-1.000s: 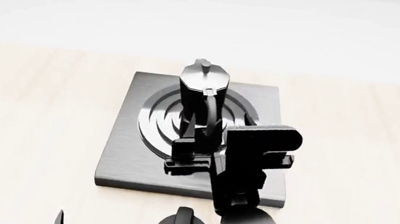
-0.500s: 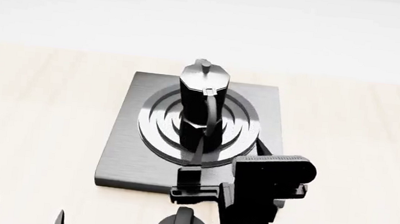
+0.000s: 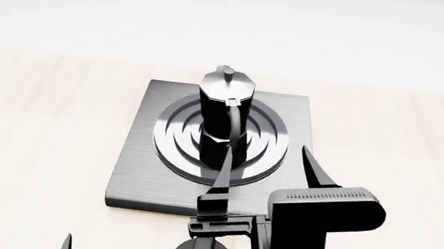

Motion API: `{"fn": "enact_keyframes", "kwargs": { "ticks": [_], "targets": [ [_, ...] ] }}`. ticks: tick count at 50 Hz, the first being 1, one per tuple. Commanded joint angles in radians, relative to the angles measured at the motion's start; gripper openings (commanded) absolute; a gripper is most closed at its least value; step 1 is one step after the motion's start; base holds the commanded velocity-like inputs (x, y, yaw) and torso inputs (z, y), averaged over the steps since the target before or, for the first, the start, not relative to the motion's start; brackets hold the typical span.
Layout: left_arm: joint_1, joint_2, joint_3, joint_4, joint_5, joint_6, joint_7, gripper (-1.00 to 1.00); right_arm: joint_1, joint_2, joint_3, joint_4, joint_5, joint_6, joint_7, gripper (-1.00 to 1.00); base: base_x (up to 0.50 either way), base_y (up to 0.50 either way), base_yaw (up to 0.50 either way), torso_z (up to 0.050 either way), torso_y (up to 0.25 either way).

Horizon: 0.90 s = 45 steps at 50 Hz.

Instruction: Put the moka pot on the stove.

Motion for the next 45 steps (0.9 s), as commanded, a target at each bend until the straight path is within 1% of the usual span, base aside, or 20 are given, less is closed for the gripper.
{"fn": "enact_keyframes", "kwargs": {
  "ticks": [1, 8, 15, 26, 45],
  "targets": [
    [0.007, -0.005, -0.005, 0.024, -0.001, 0.003, -0.002, 1.00, -0.003, 0.053, -0.008, -0.126, -0.064, 0.016, 0.070, 1.00, 0.00, 0.00, 0.00, 0.000, 0.000],
    [0.006, -0.005, -0.003, 0.022, -0.001, 0.004, -0.003, 1.00, -0.008, 0.068, -0.009, -0.163, -0.090, 0.021, 0.094, 1.00, 0.00, 0.00, 0.00, 0.000, 0.000],
    [0.008, -0.005, -0.002, 0.021, -0.004, 0.006, -0.005, 1.00, 0.001, 0.095, -0.011, -0.237, -0.146, 0.057, 0.161, 1.00, 0.00, 0.00, 0.00, 0.000, 0.000],
    [0.014, -0.008, -0.004, 0.021, -0.010, 0.014, -0.005, 1.00, 0.018, 0.169, -0.018, -0.436, -0.269, 0.131, 0.274, 1.00, 0.00, 0.00, 0.00, 0.000, 0.000],
    [0.016, -0.017, -0.007, 0.031, -0.021, 0.014, -0.007, 1.00, 0.007, 0.230, -0.007, -0.534, -0.325, 0.152, 0.337, 1.00, 0.00, 0.00, 0.00, 0.000, 0.000]
  ]
}}
